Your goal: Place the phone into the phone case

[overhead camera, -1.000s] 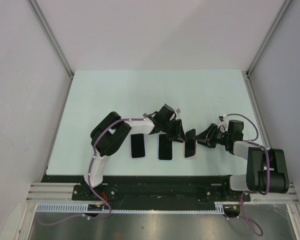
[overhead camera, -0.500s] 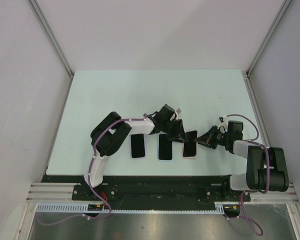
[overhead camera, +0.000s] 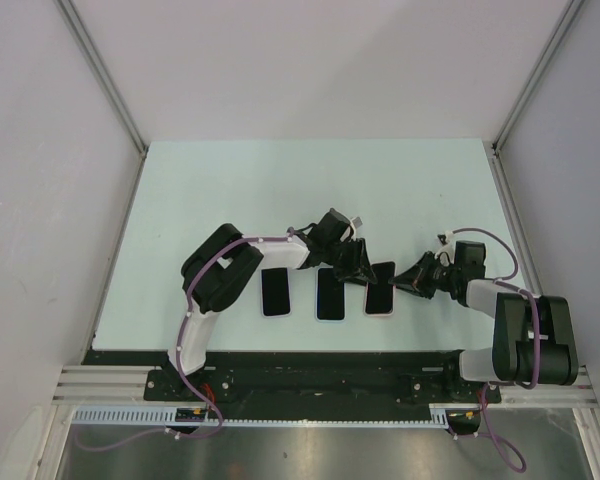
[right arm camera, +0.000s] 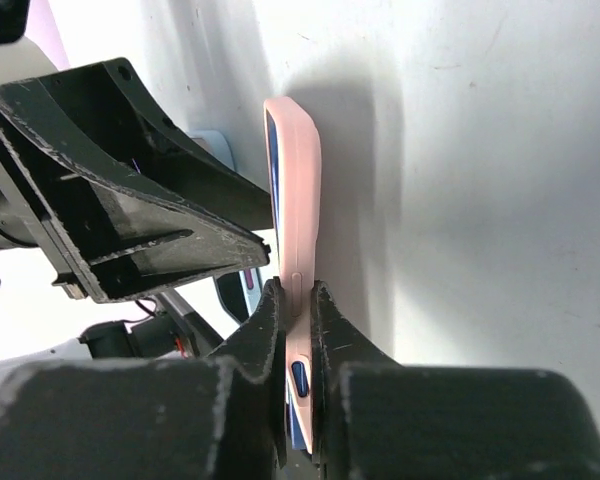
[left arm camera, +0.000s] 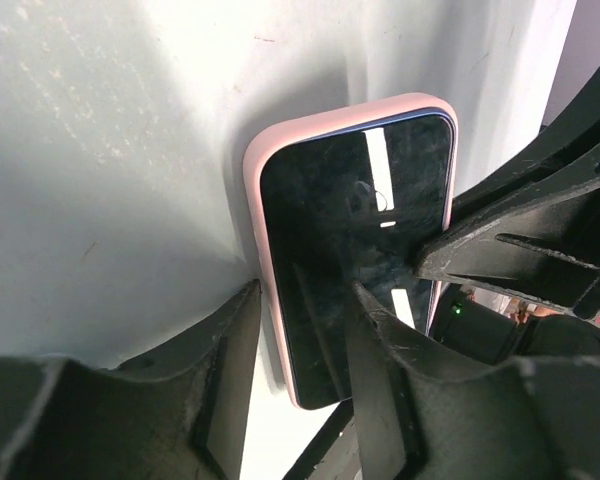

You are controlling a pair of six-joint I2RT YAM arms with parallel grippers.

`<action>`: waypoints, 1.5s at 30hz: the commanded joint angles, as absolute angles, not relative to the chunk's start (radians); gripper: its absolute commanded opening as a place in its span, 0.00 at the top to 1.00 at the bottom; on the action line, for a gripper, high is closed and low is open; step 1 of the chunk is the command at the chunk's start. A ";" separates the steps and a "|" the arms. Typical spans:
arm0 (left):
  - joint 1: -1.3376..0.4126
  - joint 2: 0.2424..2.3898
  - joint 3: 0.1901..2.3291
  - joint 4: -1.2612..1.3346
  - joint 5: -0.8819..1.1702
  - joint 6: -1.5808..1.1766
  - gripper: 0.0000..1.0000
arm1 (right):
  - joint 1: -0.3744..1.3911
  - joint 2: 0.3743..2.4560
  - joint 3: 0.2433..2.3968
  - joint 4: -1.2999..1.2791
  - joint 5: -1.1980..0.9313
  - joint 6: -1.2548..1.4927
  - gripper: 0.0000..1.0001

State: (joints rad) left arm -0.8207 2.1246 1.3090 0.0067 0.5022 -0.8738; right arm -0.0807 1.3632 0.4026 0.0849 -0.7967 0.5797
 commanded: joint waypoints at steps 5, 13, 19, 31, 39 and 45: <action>-0.838 1.988 1.233 -0.009 0.463 -0.854 0.41 | -0.077 1.318 0.451 0.092 -0.834 0.578 1.00; -0.824 1.727 1.071 -0.009 0.428 -0.798 0.08 | -0.072 1.117 0.451 0.184 -0.995 0.716 1.00; -0.782 1.556 0.890 0.225 0.554 -0.861 0.08 | -0.023 1.016 0.446 0.348 -1.078 0.882 1.00; -0.779 1.503 0.718 0.613 0.713 -1.020 0.49 | 0.167 0.977 0.425 0.535 -1.075 1.026 0.99; -0.775 1.454 0.686 0.632 0.718 -1.043 0.94 | 0.170 0.997 0.413 0.514 -1.117 0.963 0.72; -0.758 1.413 0.693 0.629 0.716 -1.045 1.00 | 0.201 0.973 0.328 0.587 -1.149 0.965 0.39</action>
